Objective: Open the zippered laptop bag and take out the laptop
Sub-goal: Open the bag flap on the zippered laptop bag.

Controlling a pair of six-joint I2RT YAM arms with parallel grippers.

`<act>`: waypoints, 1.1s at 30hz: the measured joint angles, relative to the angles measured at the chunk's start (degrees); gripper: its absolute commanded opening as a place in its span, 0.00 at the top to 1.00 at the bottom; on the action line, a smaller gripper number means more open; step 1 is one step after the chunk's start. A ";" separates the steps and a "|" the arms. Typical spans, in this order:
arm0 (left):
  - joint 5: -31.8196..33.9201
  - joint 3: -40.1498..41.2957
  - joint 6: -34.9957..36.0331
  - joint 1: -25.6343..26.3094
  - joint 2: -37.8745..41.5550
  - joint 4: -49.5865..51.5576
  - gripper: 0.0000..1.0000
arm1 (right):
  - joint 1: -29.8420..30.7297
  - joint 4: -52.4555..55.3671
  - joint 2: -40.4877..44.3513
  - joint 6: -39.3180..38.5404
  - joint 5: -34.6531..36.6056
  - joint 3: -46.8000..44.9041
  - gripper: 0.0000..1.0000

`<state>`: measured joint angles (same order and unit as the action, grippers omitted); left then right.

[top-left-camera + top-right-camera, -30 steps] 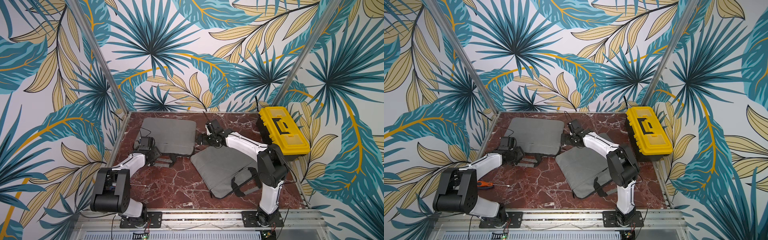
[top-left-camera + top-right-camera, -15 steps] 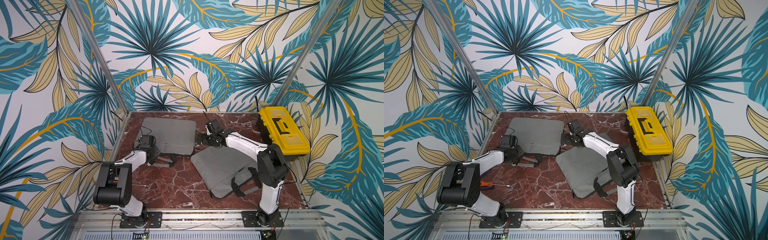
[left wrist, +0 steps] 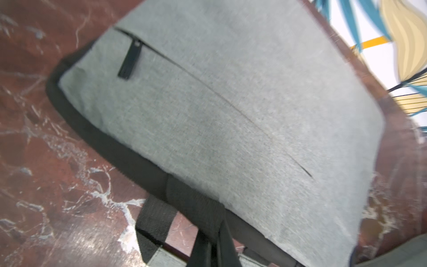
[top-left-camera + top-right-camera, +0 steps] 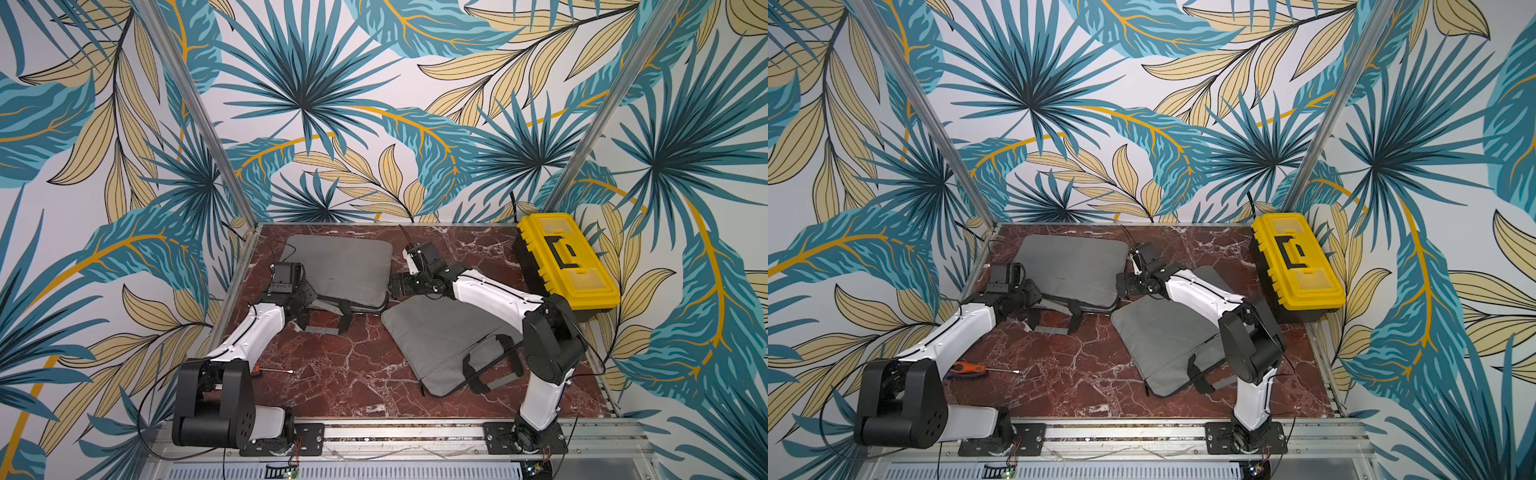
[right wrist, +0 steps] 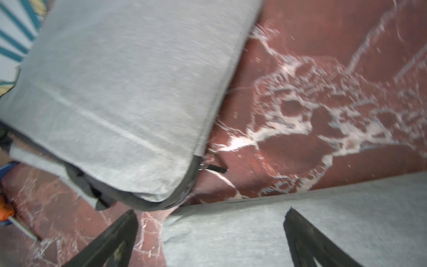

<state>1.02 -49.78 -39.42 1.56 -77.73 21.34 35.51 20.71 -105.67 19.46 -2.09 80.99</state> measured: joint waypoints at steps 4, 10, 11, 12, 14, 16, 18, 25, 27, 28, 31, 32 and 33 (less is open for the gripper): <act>-1.53 -2.25 -0.24 -0.35 0.94 1.25 1.00 | 3.45 -0.31 0.22 -4.70 1.60 2.16 0.00; -3.74 -4.17 -1.16 -0.70 1.05 2.60 1.00 | 7.91 0.09 -2.60 -10.99 4.17 9.53 0.01; -4.09 -4.50 -1.27 -0.76 1.05 2.84 1.00 | 8.57 0.22 -3.61 -11.96 4.55 10.99 0.00; -4.48 -4.83 -1.40 -0.85 1.05 3.06 1.00 | 9.14 0.33 -4.57 -12.85 4.87 12.24 0.00; -4.96 -5.05 -1.55 -0.94 1.18 3.13 1.00 | 10.21 0.68 -6.75 -14.51 5.38 14.58 0.00; -5.35 -5.05 -1.73 -1.05 1.49 3.37 1.00 | 11.17 1.22 -8.90 -16.00 5.64 16.37 0.00; -5.73 -5.05 -1.95 -1.16 1.77 3.63 1.00 | 12.24 1.92 -11.08 -17.59 5.77 18.14 0.00; -6.47 -5.05 -2.16 -1.79 1.97 3.80 1.00 | 14.88 4.15 -17.25 -22.38 6.47 22.56 0.00; -6.67 -5.05 -2.16 -1.92 1.97 3.80 1.00 | 15.30 5.05 -18.60 -23.08 7.30 23.65 0.01; -6.78 -5.09 -2.16 -2.01 1.97 3.85 1.00 | 15.47 5.14 -19.41 -23.28 8.11 24.24 0.00; -7.04 -5.16 -2.16 -2.16 2.08 3.87 1.00 | 15.58 5.16 -20.81 -23.39 11.41 24.90 0.01; -7.10 -5.16 -2.16 -2.23 2.23 3.91 1.00 | 15.52 5.22 -21.29 -23.39 12.76 25.38 0.01; -7.10 -5.16 -2.16 -2.29 2.45 4.04 1.00 | 15.45 5.27 -21.88 -23.37 13.92 26.01 0.01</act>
<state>-6.09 -54.94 -41.58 -0.73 -75.29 25.39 50.96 25.98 -127.55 -3.90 11.84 107.00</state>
